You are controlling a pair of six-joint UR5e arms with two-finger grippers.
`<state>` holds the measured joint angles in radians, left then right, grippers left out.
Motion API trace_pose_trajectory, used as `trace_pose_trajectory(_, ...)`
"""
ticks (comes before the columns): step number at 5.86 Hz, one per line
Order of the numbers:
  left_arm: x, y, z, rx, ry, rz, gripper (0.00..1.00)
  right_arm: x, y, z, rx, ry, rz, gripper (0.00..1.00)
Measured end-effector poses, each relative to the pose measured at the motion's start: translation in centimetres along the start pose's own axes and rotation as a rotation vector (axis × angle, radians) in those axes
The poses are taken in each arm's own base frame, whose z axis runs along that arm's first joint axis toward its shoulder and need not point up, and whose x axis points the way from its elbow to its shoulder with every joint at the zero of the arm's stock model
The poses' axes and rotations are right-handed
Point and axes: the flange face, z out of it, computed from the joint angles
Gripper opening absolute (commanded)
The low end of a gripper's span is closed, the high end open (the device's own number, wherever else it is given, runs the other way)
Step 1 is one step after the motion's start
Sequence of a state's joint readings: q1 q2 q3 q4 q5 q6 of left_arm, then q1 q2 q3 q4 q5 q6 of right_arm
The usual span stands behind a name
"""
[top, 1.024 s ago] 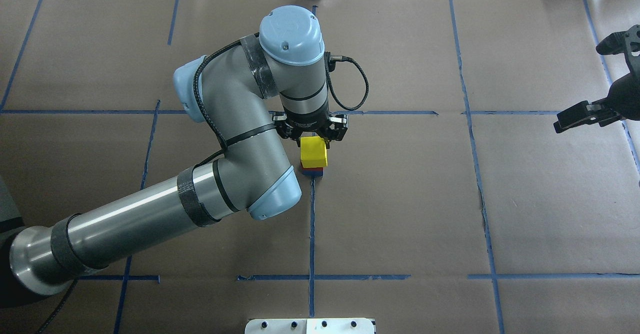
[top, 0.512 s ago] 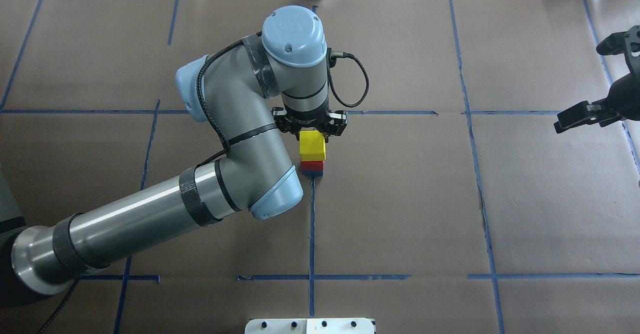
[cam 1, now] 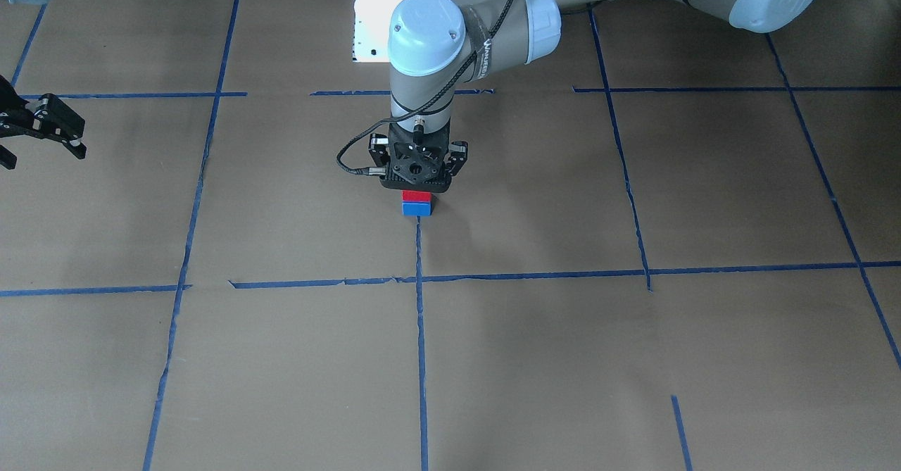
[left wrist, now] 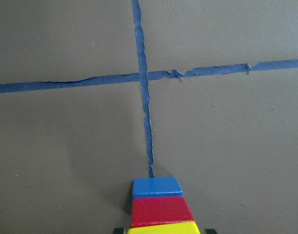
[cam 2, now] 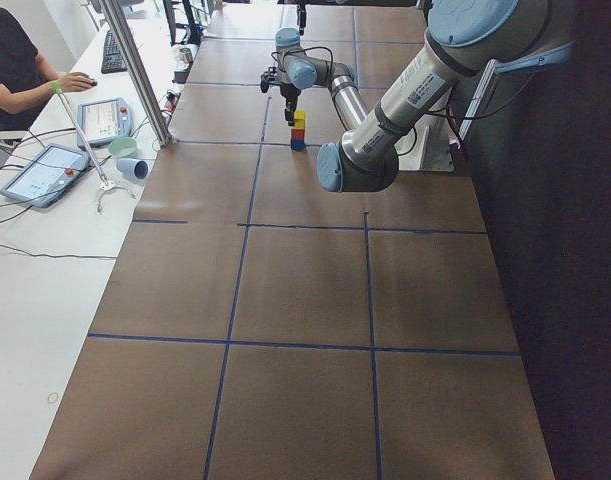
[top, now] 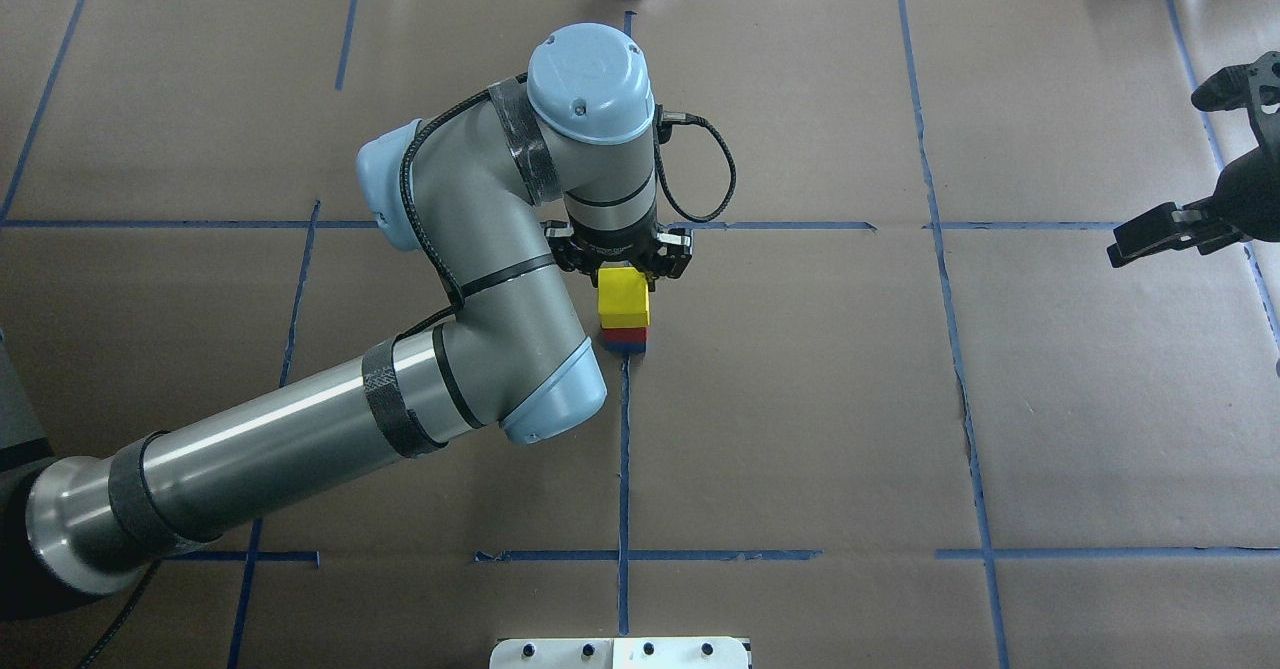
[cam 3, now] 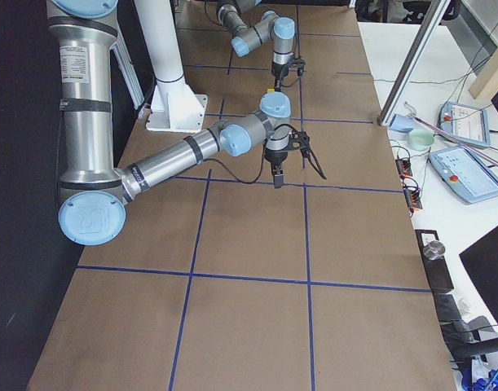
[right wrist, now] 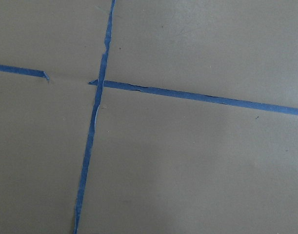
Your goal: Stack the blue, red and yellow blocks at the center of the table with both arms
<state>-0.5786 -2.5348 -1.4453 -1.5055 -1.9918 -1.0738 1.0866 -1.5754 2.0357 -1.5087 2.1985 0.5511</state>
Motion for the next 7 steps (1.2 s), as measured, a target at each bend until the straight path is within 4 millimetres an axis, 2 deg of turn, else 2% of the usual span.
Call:
trace_pose_trajectory(3,0.9,0.1,-1.2,0.021,0.015,0.005,1.0,0.0,0.0,0.1,-0.001,0.002,0.002,1.0)
trace_pose_trajectory(4,1.1,0.0,-3.1,0.041,0.036,0.009,1.0,0.0,0.0,0.1,0.0,0.001,0.001,1.0)
trace_pose_trajectory(5,0.0,-0.2,-5.8,0.076,0.066,0.008,1.0,-0.1,0.0,0.0,0.001,-0.001,-0.003,1.0)
trace_pose_trajectory(6,-3.3,0.2,-8.3,0.113,0.091,0.007,1.0,-0.1,0.0,-0.1,0.002,-0.002,-0.007,1.0)
trace_pose_trajectory(7,-8.3,1.5,-9.9,0.139,0.102,0.021,1.0,0.2,-0.1,-0.3,0.001,-0.008,-0.004,1.0)
